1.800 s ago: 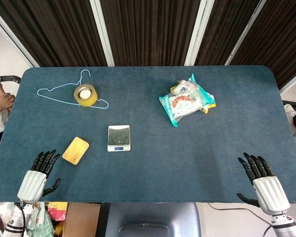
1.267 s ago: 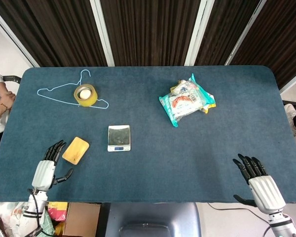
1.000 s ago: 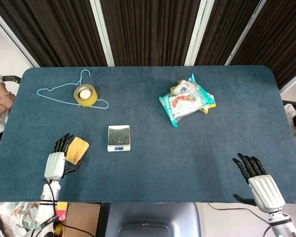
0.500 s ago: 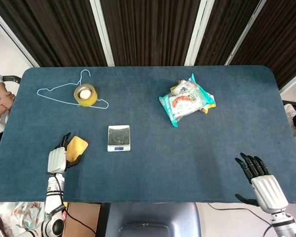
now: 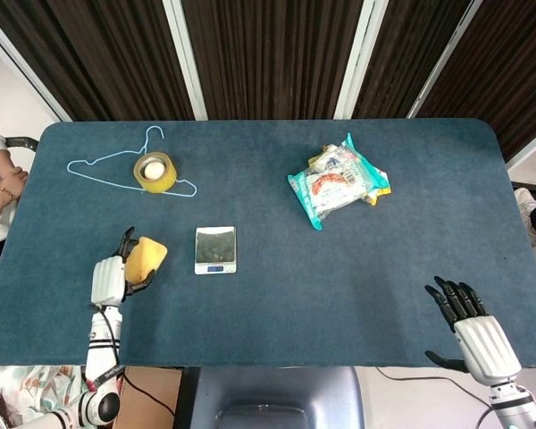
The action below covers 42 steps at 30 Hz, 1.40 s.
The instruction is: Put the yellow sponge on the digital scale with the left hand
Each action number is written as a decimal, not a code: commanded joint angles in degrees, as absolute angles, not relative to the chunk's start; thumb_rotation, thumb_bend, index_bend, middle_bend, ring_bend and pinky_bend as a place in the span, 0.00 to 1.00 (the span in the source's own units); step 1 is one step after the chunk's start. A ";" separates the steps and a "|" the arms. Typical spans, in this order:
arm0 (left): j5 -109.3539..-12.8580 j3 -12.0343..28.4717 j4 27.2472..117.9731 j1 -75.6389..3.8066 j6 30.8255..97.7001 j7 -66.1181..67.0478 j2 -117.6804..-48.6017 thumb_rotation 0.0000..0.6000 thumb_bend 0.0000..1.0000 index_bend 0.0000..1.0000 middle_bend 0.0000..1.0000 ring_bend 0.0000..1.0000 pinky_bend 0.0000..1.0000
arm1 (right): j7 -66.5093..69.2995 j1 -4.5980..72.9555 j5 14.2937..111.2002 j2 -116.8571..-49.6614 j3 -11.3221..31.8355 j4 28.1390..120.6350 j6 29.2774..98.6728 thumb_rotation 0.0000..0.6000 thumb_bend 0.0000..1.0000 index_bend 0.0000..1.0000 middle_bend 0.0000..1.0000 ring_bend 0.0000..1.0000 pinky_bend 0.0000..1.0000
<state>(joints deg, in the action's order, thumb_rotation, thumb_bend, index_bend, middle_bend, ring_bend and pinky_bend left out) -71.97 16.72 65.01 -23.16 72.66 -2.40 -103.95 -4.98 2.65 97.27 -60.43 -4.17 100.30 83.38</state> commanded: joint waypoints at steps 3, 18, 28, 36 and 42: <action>-71.96 19.88 69.27 -27.41 72.37 1.22 -104.41 1.00 0.32 0.00 0.28 0.51 0.63 | -4.88 3.00 96.70 -60.42 -3.85 100.11 82.88 1.00 0.20 0.00 0.00 0.00 0.00; -67.88 22.71 61.11 -39.81 66.97 11.55 -116.91 1.00 0.33 0.00 0.29 0.50 0.62 | -1.64 3.80 95.71 -58.97 -3.87 99.69 81.55 1.00 0.19 0.00 0.00 0.00 0.00; -66.03 23.29 52.75 -43.08 65.99 13.83 -121.64 1.00 0.33 0.00 0.27 0.31 0.36 | 0.89 3.30 97.06 -57.87 -4.45 99.27 83.08 1.00 0.20 0.00 0.00 0.00 0.00; -65.17 22.47 51.43 -42.87 64.72 14.26 -121.23 1.00 0.32 0.00 0.16 0.10 0.16 | 1.98 2.80 97.05 -57.36 -4.33 98.99 84.32 1.00 0.20 0.00 0.00 0.00 0.00; -65.01 22.02 53.42 -42.29 64.99 14.81 -120.01 1.00 0.32 0.00 0.15 0.06 0.15 | 1.54 2.86 97.00 -57.52 -4.30 99.05 84.08 1.00 0.20 0.00 0.00 0.00 0.00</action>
<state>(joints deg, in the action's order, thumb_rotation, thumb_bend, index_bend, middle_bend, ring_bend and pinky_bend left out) -64.90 22.19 53.08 -42.45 64.73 14.67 -120.27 1.55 2.86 97.01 -57.50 -4.31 99.05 84.09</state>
